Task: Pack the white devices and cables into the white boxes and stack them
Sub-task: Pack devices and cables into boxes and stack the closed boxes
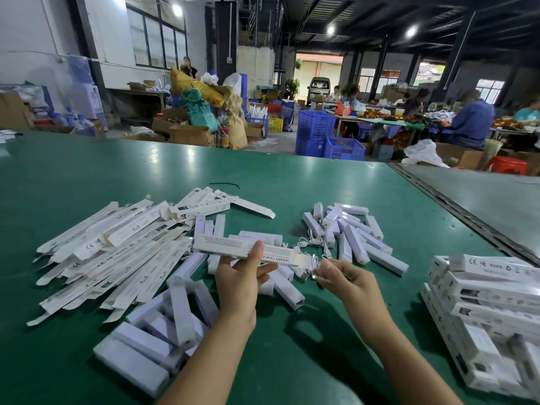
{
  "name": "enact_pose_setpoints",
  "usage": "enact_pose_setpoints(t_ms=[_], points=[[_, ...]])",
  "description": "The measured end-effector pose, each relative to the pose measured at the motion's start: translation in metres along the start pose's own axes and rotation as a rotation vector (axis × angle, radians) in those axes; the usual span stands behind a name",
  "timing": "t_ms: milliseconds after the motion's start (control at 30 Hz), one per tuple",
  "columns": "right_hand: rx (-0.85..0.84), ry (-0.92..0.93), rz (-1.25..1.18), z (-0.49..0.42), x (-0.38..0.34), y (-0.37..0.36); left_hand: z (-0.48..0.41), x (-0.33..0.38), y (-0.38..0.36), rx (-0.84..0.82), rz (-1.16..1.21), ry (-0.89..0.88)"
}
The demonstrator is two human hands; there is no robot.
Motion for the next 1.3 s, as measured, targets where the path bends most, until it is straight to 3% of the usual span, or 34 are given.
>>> enact_pose_setpoints(t_ms=[100,200,467,667,867,1000,1100,1300], points=[[-0.005,-0.018,-0.166,-0.001,0.004,-0.004,0.001,0.000,-0.001,-0.003,-0.007,0.003],[0.028,-0.011,-0.179,-0.001,0.003,0.001,0.001,0.002,-0.001,0.001,-0.020,-0.007],[0.219,-0.029,-0.330,0.005,0.007,0.012,0.006,-0.001,-0.013,-0.038,-0.084,-0.031],[0.285,0.019,-0.226,0.010,-0.002,0.007,0.015,0.005,-0.021,-0.052,-0.130,-0.083],[0.337,-0.006,-0.309,0.012,0.003,0.006,0.020,-0.001,-0.030,-0.098,-0.120,-0.065],[0.315,-0.048,-0.417,0.011,0.011,-0.001,0.020,-0.004,-0.031,-0.091,-0.121,-0.063],[0.272,-0.090,-0.366,0.010,0.012,-0.004,0.019,-0.002,-0.027,-0.062,-0.097,-0.061],[0.014,-0.126,-0.291,0.004,0.004,-0.014,0.012,-0.006,-0.019,-0.044,-0.030,0.052]])
Point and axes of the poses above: each hand's wrist, its own z-axis away from the middle knuckle, its own y-axis out of the back of the hand, x = y × z, the point moved 9 cm from there along -z, towards the middle knuckle, and after that the axes turned 14 degrees about -x, right-handed, at the moved point
